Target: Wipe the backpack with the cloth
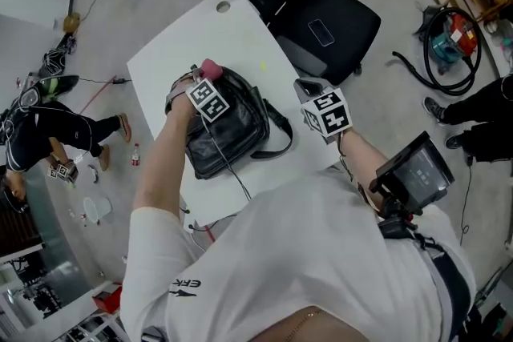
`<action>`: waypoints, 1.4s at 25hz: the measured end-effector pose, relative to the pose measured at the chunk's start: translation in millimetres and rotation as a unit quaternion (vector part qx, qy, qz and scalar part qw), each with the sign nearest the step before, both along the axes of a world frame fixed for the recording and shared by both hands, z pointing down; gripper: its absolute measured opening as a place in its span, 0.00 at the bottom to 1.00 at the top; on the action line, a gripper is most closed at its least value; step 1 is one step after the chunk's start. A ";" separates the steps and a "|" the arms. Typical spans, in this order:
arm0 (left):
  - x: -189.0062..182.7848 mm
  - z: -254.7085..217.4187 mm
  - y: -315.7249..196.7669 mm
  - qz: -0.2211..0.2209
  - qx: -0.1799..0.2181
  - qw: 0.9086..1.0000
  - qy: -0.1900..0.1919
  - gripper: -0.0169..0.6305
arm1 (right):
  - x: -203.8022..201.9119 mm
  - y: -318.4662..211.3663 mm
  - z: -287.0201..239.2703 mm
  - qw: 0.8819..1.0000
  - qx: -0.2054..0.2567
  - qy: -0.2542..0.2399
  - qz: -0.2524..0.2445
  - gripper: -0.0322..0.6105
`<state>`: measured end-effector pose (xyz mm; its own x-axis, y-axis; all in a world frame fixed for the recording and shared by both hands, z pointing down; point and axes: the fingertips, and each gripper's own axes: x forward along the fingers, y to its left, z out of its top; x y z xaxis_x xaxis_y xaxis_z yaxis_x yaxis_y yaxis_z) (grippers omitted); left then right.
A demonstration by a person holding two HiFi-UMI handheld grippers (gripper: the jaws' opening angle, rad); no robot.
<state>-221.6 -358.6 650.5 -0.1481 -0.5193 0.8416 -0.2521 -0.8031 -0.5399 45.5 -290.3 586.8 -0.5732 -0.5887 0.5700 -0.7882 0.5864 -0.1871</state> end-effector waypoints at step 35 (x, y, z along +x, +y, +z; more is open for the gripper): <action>151.4 8.8 87.4 0.367 -0.086 0.912 -0.164 0.17 | 46.1 29.8 -2.5 0.999 0.008 -0.005 0.034 0.06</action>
<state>-70.2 -271.2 659.3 -0.0722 -0.4451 0.8926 0.5398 -0.7700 -0.3403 91.6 -260.4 584.2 -0.5377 -0.6353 0.5543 -0.8242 0.5345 -0.1871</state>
